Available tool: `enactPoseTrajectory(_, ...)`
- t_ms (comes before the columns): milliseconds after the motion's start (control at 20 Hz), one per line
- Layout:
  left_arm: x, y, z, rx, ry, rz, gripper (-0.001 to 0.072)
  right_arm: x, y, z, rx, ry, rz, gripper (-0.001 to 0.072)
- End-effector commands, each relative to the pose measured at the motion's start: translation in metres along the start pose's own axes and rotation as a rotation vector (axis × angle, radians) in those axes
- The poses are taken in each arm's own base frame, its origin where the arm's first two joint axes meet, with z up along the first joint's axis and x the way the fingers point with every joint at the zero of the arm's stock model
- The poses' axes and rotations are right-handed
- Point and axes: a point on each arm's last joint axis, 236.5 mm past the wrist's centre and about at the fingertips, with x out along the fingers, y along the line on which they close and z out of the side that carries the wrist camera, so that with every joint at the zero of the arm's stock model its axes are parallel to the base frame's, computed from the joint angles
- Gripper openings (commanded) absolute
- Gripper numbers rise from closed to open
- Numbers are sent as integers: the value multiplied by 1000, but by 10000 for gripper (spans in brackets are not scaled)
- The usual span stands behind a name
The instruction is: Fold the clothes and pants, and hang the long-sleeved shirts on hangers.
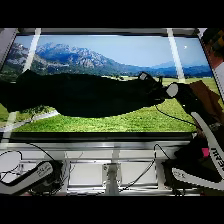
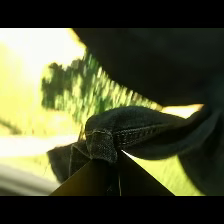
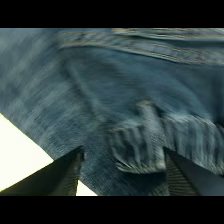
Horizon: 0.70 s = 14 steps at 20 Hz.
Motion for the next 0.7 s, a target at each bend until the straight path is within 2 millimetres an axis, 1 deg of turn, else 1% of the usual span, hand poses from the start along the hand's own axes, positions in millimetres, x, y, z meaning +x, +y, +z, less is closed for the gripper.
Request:
enactPoseTrajectory(0, 38, 13, -25, -6, 171, 28, 30, 17, 14, -4, -246, 45, 32, 629)
enactPoseTrajectory(50, 45, 14, -27, -7, 188, 25, 30, 19, 12, -4, -277, 44, 27, 629)
enactPoseTrajectory(150, 53, 14, -28, -8, 205, 22, 31, 27, 2, 0, -303, 28, -13, 627)
enactPoseTrajectory(250, 58, 16, -27, -9, 204, 24, 31, 40, -9, 1, -306, 21, -57, 625)
enactPoseTrajectory(300, 59, 17, -26, -10, 199, 25, 31, 49, -13, -2, -316, 30, -71, 624)
enactPoseTrajectory(350, 59, 17, -26, -4, 202, 25, 31, 57, -15, -4, -314, 32, -80, 613)
enactPoseTrajectory(400, 60, 18, -26, -7, 203, 25, 31, 64, -19, -5, -317, 33, -94, 584)
enactPoseTrajectory(450, 60, 19, -27, -7, 204, 29, 32, 67, -24, -4, -326, 29, -117, 526)
enactPoseTrajectory(500, 60, 22, -27, -3, 206, 41, 32, 65, -33, 2, -328, 8, -158, 398)
enactPoseTrajectory(550, 60, 26, -28, 0, 209, 56, 32, 59, -43, 12, -329, -20, -207, 160)
enactPoseTrajectory(600, 59, 32, -28, 7, 210, 83, 32, 49, -55, 24, -321, -57, -264, 36)
enactPoseTrajectory(650, 59, 40, -27, 16, 207, 115, 32, 35, -68, 39, -284, -104, -325, 36)
